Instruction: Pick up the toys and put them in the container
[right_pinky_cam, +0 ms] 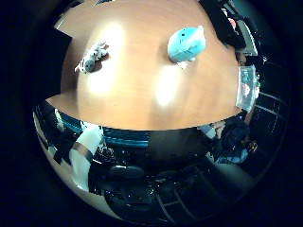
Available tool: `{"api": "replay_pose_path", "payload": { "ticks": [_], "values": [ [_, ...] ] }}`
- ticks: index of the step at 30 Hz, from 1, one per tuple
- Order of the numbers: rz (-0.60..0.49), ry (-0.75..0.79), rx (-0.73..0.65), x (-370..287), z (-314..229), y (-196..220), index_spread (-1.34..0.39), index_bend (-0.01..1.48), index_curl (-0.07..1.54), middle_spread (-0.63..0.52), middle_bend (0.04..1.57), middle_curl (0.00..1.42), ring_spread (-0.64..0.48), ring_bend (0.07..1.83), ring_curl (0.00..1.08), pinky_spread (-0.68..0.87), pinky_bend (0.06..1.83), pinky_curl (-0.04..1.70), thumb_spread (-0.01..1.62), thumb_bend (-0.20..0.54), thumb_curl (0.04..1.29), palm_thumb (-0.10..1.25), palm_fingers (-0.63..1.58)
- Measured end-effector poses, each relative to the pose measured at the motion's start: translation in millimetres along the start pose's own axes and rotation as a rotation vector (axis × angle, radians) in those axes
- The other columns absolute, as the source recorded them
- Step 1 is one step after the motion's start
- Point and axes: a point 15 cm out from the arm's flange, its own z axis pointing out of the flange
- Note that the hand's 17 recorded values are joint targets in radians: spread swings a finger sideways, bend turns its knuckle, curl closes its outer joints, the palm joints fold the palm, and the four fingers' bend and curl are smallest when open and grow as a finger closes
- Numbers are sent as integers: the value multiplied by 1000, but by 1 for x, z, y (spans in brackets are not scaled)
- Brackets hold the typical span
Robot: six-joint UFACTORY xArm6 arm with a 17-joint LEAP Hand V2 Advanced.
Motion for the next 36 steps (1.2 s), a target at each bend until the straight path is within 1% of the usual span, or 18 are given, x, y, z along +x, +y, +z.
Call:
{"api": "replay_pose_path", "payload": {
  "ticks": [6, 15, 18, 20, 24, 27, 30, 36],
  "values": [
    [-3, 39, 45, 10, -28, -13, -442, 173, 297, -56, 197, 328, 84, 353, 231, 374, 292, 282, 996, -26, 281, 556, 318],
    [54, 76, 92, 68, -60, -40, -440, 165, 292, -72, 199, 334, 72, 343, 228, 373, 289, 281, 989, -25, 283, 567, 320],
    [74, 82, 102, 96, -65, -55, -426, 153, 283, -52, 199, 337, 116, 305, 225, 377, 318, 293, 990, -33, 277, 545, 239],
    [86, 86, 106, 113, -65, -65, -412, 154, 277, -24, 188, 332, 149, 270, 217, 381, 336, 299, 973, -41, 271, 499, 170],
    [115, 76, 88, 142, -51, -73, -404, 161, 274, 14, 187, 318, 182, 237, 218, 392, 355, 307, 945, -34, 270, 434, 89],
    [121, 98, 99, 160, -42, -84, -406, 168, 277, 26, 185, 310, 188, 225, 223, 390, 352, 308, 932, -35, 270, 405, 64],
    [125, 118, 109, 178, -27, -97, -404, 167, 280, 32, 187, 305, 190, 217, 230, 388, 355, 311, 925, -31, 275, 396, 59],
    [133, 112, 94, 203, 17, -119, -416, 186, 291, 22, 183, 300, 191, 206, 241, 387, 334, 306, 918, -27, 282, 397, 83]
  ]
}}
